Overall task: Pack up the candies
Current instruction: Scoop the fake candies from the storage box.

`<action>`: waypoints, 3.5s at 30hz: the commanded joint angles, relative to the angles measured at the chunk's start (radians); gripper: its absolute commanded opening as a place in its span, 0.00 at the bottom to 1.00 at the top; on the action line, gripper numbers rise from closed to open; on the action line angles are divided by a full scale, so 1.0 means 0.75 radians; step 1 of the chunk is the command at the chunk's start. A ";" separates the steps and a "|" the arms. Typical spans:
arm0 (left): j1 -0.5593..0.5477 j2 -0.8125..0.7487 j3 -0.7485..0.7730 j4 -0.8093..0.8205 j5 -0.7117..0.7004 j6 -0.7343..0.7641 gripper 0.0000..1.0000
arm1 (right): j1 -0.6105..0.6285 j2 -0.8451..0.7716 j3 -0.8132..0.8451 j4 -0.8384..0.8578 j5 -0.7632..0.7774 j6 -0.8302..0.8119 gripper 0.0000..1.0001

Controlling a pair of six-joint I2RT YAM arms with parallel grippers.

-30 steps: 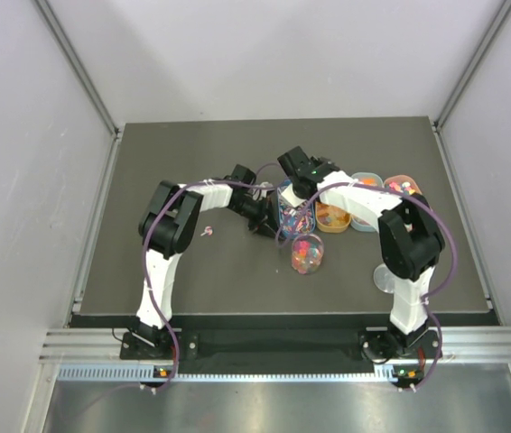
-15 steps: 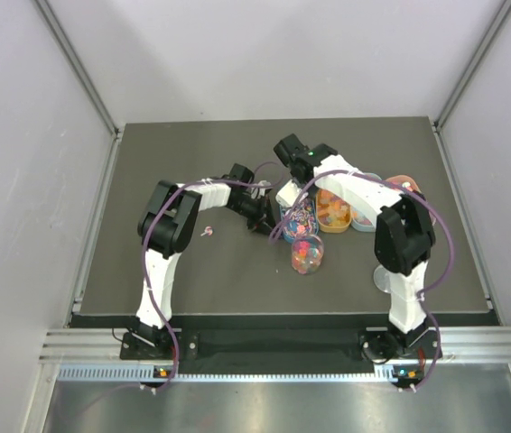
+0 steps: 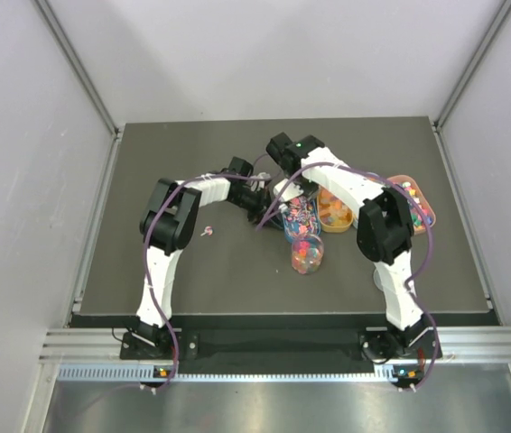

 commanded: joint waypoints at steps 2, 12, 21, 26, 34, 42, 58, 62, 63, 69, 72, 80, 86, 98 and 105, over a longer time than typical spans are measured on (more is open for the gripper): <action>-0.004 0.018 0.069 0.081 0.036 -0.021 0.00 | 0.046 0.119 0.112 -0.362 -0.287 0.205 0.00; -0.002 0.016 0.071 0.081 0.038 -0.017 0.00 | 0.017 0.096 0.083 -0.313 -0.421 0.528 0.00; 0.000 0.003 0.071 0.071 0.034 -0.005 0.00 | -0.016 0.017 0.016 -0.262 -0.478 0.735 0.00; 0.000 -0.001 0.069 0.058 0.030 0.010 0.00 | -0.026 -0.035 -0.064 -0.258 -0.602 0.859 0.00; 0.002 -0.035 0.081 0.015 0.017 0.071 0.00 | -0.032 -0.210 -0.361 -0.051 -0.666 0.958 0.00; 0.010 -0.021 0.095 -0.032 -0.005 0.138 0.00 | -0.065 -0.280 -0.447 0.055 -0.697 1.040 0.00; 0.037 -0.064 0.110 -0.128 -0.026 0.222 0.00 | -0.134 -0.358 -0.424 0.012 -0.605 1.071 0.00; 0.049 -0.072 0.110 -0.146 -0.028 0.239 0.00 | -0.134 -0.372 -0.430 -0.004 -0.591 1.083 0.00; 0.051 -0.072 0.112 -0.148 -0.028 0.243 0.00 | -0.132 -0.382 -0.434 -0.002 -0.586 1.085 0.00; 0.069 -0.080 0.120 -0.165 -0.048 0.271 0.00 | -0.157 -0.425 -0.477 0.035 -0.588 1.085 0.00; 0.075 -0.085 0.126 -0.185 -0.056 0.298 0.00 | -0.191 -0.458 -0.516 0.092 -0.647 1.103 0.00; 0.098 -0.085 0.118 -0.238 -0.062 0.365 0.00 | -0.208 -0.591 -0.804 0.380 -0.842 1.128 0.00; 0.129 -0.072 0.124 -0.312 -0.062 0.488 0.00 | -0.208 -0.613 -0.935 0.593 -0.875 1.132 0.00; 0.149 -0.078 0.151 -0.402 -0.146 0.664 0.00 | -0.284 -0.718 -0.993 0.712 -0.881 1.159 0.00; 0.151 -0.060 0.322 -0.473 -0.285 0.827 0.00 | -0.298 -0.863 -0.962 0.642 -0.895 1.128 0.00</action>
